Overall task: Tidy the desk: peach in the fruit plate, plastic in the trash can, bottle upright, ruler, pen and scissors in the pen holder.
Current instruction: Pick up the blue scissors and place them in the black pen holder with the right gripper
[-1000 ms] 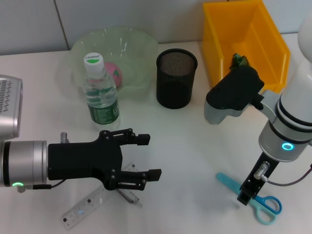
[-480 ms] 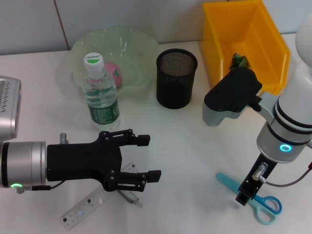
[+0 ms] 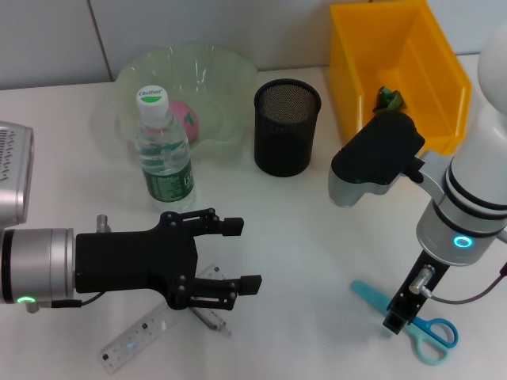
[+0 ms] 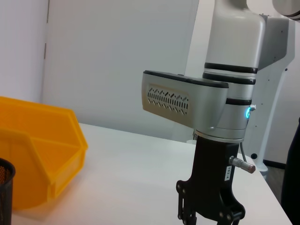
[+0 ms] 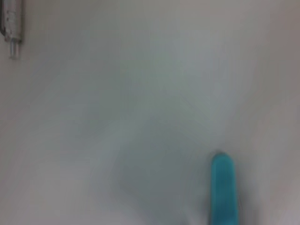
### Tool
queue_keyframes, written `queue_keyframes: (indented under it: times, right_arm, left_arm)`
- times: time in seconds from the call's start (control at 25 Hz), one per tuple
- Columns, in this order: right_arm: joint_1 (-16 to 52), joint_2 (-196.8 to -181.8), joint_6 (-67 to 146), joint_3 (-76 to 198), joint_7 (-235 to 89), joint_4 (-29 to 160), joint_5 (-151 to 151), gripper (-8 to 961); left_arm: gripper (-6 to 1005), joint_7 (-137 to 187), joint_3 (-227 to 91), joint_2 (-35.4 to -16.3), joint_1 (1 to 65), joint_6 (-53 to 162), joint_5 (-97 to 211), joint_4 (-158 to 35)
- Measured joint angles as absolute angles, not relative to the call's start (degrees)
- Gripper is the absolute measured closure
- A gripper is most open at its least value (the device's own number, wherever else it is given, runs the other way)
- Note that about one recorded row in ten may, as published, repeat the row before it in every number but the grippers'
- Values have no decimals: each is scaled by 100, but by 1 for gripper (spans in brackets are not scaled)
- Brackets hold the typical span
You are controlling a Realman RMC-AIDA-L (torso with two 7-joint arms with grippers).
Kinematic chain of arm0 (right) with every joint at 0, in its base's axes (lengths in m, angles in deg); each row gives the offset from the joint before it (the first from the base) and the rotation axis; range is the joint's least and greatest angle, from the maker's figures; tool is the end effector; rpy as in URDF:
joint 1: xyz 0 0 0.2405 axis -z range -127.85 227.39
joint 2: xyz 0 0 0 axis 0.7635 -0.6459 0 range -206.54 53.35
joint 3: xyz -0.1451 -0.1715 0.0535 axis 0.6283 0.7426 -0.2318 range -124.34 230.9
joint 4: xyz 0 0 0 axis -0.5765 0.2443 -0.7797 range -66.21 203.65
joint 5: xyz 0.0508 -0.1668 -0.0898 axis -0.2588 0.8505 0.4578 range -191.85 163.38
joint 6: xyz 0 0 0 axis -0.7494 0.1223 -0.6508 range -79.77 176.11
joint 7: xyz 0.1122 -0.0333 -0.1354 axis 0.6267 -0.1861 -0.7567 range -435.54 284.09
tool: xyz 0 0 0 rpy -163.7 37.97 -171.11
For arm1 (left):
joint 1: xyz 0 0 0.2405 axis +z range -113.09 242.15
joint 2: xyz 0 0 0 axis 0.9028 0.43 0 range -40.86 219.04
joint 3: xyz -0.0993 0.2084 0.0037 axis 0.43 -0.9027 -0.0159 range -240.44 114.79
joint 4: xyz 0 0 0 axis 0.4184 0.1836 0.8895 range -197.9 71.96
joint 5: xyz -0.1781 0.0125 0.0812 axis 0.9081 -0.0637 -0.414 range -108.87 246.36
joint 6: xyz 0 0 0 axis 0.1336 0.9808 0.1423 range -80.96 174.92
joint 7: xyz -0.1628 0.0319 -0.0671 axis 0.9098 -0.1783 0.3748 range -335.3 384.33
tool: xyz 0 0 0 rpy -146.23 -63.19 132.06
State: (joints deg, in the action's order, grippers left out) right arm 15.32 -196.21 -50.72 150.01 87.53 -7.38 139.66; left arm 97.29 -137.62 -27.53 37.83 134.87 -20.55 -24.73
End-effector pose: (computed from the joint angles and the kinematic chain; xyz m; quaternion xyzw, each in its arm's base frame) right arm 0.2022 0.2787 -0.0497 -0.8581 0.3694 -0.3359 0.1197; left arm -0.1786 0.2797 -0.0581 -0.9601 -0.1014 -0.2604 0.0131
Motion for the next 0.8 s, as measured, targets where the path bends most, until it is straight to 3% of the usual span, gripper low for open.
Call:
queue_keyframes:
  times: [0.8]
  right_arm:
    - [1545,-19616,-5005,15076,8748,-689,13966,635]
  left_arm:
    - [177,9729,-13761,-2745,3760,13486,-2055,-2467]
